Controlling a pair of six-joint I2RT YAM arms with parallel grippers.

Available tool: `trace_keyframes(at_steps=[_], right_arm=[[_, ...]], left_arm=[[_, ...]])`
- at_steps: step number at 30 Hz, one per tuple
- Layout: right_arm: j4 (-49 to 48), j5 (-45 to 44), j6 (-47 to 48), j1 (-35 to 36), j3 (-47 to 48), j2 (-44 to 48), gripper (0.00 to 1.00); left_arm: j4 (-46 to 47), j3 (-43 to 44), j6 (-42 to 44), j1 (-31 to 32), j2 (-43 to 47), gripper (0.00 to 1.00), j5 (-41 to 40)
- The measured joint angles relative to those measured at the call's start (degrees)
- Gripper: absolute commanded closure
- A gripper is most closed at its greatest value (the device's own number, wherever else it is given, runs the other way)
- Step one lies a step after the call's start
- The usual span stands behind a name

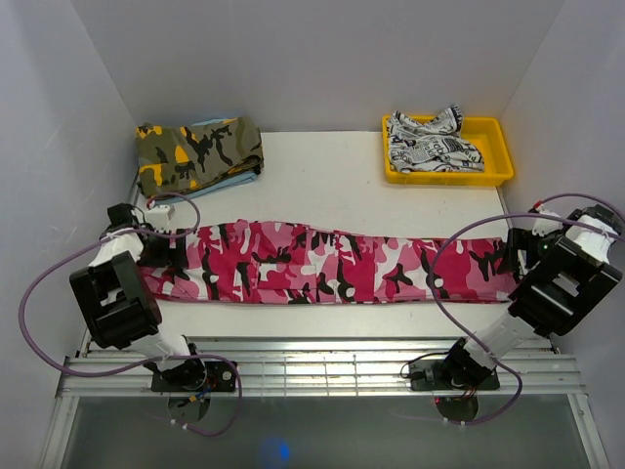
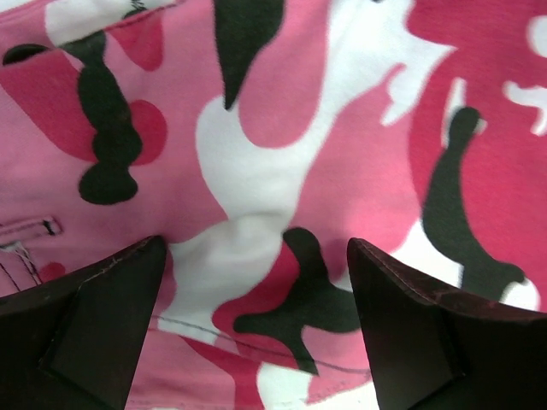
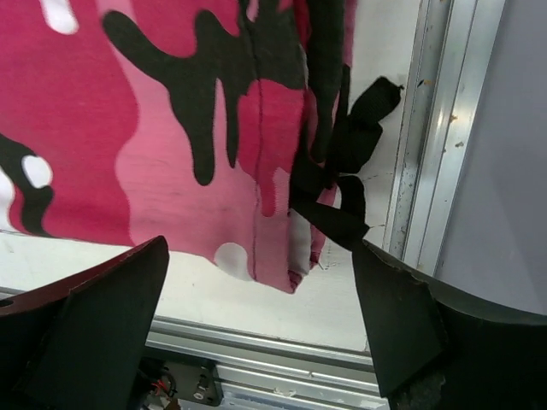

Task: Fold and stack the trousers
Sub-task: Fold the trousers

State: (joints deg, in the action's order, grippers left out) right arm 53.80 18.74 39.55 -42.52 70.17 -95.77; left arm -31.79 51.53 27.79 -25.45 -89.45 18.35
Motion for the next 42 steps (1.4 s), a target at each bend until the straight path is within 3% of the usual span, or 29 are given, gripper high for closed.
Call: trace_keyframes(at_steps=[11, 14, 15, 16, 17, 19, 32, 42], right_arm=[[-5.4, -1.3, 1.7, -1.0, -6.8, -4.6, 0.14], [-6.4, -1.8, 1.5, -1.1, -7.2, -4.7, 0.37], [-6.9, -1.9, 1.5, -1.3, -7.1, -4.9, 0.55], [-7.2, -1.7, 1.9, -1.5, -6.9, -5.2, 0.64], [-7.5, -0.9, 2.0, -1.7, -6.9, -5.7, 0.82], [-6.8, 1.6, 2.2, -1.9, -6.5, -6.6, 0.92], [13.9, 17.5, 8.0, -1.6, 9.8, -3.6, 0.92], [14.8, 19.2, 8.1, 3.5, 9.6, 0.0, 0.92]], left_arm=[[-6.4, 4.7, -1.3, -0.1, 6.5, 0.02, 6.6], [-7.0, 4.9, -1.4, -0.1, 8.7, 0.02, 8.7], [-7.2, 5.0, -1.5, -0.1, 9.4, 0.02, 9.6], [-7.3, 5.2, -1.6, -0.1, 10.2, 0.02, 10.4], [-7.2, 5.5, -1.7, -0.1, 11.0, 0.02, 11.1], [-7.0, 5.8, -1.9, -0.1, 12.3, 0.02, 12.4], [-8.1, 3.3, 0.9, -0.1, 14.3, 0.02, 19.1], [-8.3, 3.3, 0.9, -0.1, 11.1, 0.02, 17.1]])
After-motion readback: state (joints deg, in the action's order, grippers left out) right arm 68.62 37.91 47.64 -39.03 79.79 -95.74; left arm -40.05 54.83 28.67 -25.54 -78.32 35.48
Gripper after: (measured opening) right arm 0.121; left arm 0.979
